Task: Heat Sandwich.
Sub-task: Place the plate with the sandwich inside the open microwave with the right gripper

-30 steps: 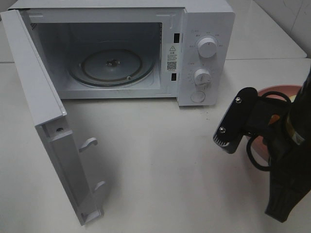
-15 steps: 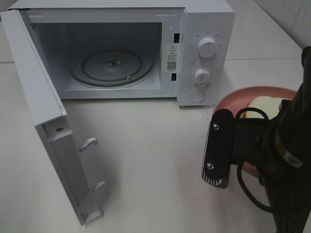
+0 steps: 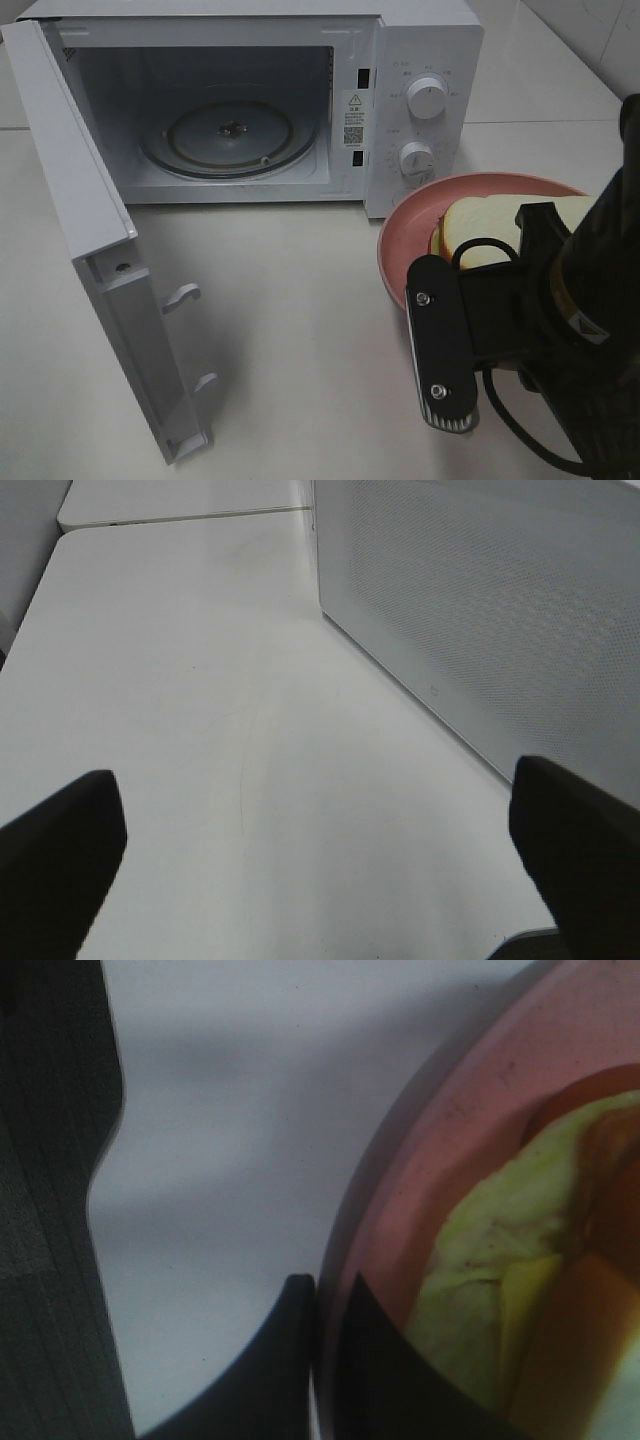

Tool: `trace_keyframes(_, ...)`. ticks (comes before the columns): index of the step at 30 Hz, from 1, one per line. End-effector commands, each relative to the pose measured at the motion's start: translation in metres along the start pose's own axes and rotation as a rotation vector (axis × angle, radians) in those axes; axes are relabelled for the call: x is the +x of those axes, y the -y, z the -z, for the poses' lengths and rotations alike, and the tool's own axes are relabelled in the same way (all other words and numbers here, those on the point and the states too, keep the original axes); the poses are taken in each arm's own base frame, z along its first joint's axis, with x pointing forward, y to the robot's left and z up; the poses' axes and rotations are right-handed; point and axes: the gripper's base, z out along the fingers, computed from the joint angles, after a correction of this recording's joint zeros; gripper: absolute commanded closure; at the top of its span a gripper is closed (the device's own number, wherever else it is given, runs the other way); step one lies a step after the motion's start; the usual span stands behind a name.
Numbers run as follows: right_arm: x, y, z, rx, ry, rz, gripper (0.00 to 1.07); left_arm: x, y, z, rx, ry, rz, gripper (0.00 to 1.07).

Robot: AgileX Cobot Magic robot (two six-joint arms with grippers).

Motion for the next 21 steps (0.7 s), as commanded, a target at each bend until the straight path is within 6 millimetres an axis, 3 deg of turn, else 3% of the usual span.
trace_keyframes(1, 0.002, 0.0, 0.002, 0.023, 0.001, 0.063, 1.07, -0.001, 0.0, 0.0, -0.001, 0.012, 0.01, 0.05)
trace_keyframes(6, -0.005, 0.0, 0.002, 0.022, 0.074, 0.04, 1.06, -0.001, 0.0, 0.0, -0.001, 0.012, 0.01, 0.05)
trace_keyframes(21, 0.002, 0.016, -0.006, 0.025, 0.149, 0.382, 1.07, -0.001, 0.0, 0.0, -0.001, 0.012, 0.01, 0.05)
